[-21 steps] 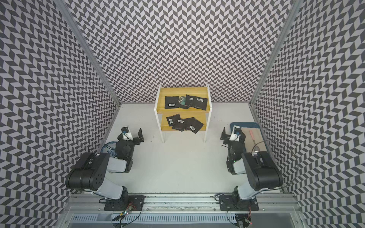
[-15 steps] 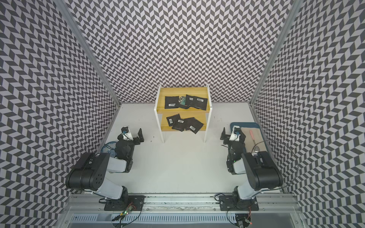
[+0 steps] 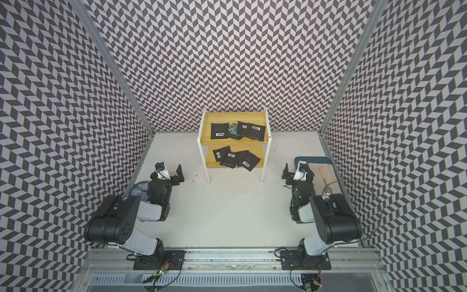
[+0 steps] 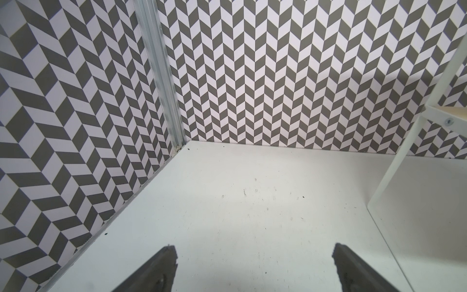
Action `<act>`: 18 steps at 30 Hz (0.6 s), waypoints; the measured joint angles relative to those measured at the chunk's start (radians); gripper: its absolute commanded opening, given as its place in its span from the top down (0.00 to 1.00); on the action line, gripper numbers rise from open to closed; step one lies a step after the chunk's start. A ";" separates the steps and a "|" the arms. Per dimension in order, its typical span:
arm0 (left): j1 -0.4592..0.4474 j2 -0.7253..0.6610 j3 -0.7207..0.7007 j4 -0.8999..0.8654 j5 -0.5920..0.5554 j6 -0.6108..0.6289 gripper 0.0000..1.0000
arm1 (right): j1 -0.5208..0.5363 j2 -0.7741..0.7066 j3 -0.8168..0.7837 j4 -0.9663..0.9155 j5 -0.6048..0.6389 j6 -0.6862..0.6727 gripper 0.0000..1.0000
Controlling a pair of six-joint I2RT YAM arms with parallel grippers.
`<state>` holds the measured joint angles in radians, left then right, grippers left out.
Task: Remove the tea bags from the shelf
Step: Pick up the tea bag from the shelf.
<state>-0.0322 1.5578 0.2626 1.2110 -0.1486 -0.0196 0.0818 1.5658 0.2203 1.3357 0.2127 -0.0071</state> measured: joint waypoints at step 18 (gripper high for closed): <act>0.002 -0.246 0.324 -0.549 -0.035 -0.177 0.00 | -0.001 -0.378 0.277 -0.565 0.027 0.061 0.00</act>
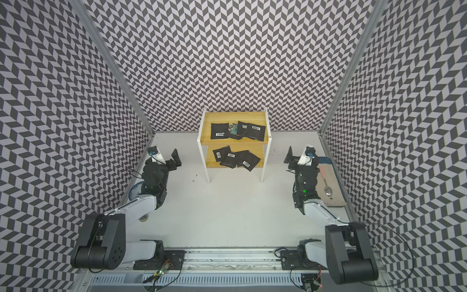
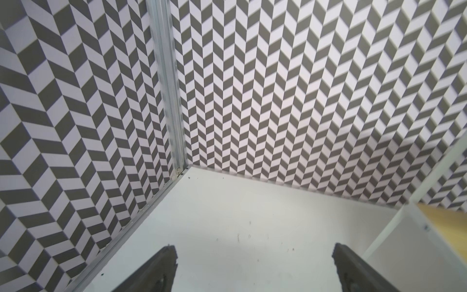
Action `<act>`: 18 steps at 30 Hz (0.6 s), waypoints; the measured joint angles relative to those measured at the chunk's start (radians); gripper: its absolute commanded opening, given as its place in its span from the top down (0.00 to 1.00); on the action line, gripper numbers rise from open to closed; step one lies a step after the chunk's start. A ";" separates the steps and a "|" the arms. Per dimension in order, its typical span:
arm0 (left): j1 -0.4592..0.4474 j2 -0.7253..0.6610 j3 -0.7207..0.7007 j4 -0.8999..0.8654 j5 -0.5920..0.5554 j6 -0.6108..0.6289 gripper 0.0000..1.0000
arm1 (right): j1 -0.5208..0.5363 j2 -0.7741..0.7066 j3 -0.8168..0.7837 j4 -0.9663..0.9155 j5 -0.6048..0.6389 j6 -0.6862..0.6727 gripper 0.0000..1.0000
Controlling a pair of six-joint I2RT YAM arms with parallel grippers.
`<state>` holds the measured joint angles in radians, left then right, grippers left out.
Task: Remove the tea bags from the shelf
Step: Pick up the tea bag from the shelf.
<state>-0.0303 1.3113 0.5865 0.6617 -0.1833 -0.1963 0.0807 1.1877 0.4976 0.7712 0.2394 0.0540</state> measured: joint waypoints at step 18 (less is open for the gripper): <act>0.048 -0.134 0.481 -0.694 0.575 -0.309 0.19 | -0.008 -0.113 0.661 -0.901 -0.365 0.441 0.10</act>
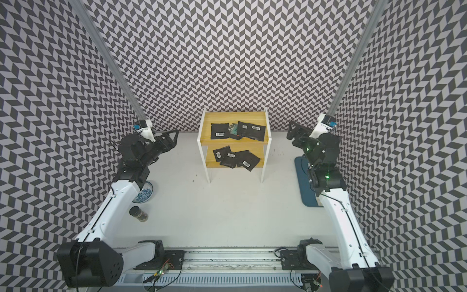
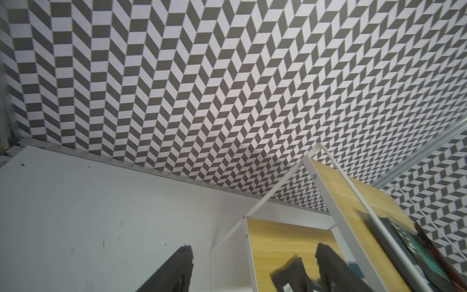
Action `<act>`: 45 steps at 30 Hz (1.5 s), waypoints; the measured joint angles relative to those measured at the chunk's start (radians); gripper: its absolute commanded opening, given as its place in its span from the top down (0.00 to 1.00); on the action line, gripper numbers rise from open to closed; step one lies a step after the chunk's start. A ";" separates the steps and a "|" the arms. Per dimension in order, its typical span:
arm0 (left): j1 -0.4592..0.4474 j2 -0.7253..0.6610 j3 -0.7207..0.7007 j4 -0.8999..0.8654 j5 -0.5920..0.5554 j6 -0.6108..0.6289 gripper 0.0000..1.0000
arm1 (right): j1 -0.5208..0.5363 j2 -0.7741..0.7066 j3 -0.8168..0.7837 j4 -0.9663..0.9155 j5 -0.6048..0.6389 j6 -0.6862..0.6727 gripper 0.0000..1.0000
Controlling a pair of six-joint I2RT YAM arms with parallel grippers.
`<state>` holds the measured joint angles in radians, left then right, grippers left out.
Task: Remove the tea bags from the shelf
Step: Pick up the tea bag from the shelf.
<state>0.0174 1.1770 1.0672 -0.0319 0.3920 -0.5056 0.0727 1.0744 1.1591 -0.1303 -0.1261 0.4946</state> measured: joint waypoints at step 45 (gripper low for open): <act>-0.272 0.065 0.221 -0.336 0.087 0.079 0.38 | 0.673 0.639 0.871 -0.753 0.503 -0.319 0.35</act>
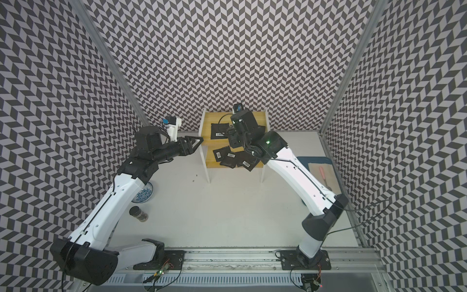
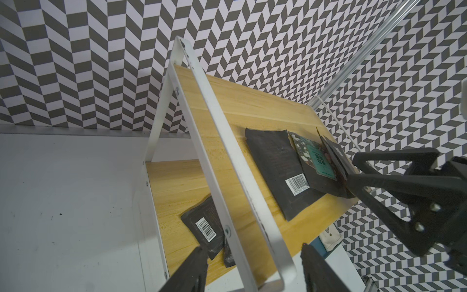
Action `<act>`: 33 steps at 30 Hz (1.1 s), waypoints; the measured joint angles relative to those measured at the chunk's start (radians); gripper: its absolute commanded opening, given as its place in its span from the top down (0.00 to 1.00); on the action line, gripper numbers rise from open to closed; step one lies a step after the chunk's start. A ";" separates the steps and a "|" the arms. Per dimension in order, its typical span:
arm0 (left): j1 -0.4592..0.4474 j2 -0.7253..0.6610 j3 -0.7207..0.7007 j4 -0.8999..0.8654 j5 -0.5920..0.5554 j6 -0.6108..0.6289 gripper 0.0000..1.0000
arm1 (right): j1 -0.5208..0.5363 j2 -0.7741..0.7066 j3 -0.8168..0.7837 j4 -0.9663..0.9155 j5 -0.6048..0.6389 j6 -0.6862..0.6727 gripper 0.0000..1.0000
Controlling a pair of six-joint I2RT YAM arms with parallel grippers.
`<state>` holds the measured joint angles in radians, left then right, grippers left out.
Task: Remove the tea bags from the shelf
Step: Pick up the tea bag from the shelf.
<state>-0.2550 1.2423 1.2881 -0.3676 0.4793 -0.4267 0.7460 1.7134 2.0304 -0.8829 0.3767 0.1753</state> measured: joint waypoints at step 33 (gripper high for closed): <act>0.000 -0.008 -0.037 0.015 0.012 -0.011 0.37 | 0.005 0.037 0.079 -0.015 0.017 -0.001 0.96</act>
<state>-0.2550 1.2339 1.2507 -0.3527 0.4915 -0.4374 0.7509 1.7500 2.1090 -0.8978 0.3939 0.1741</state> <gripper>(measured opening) 0.625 0.058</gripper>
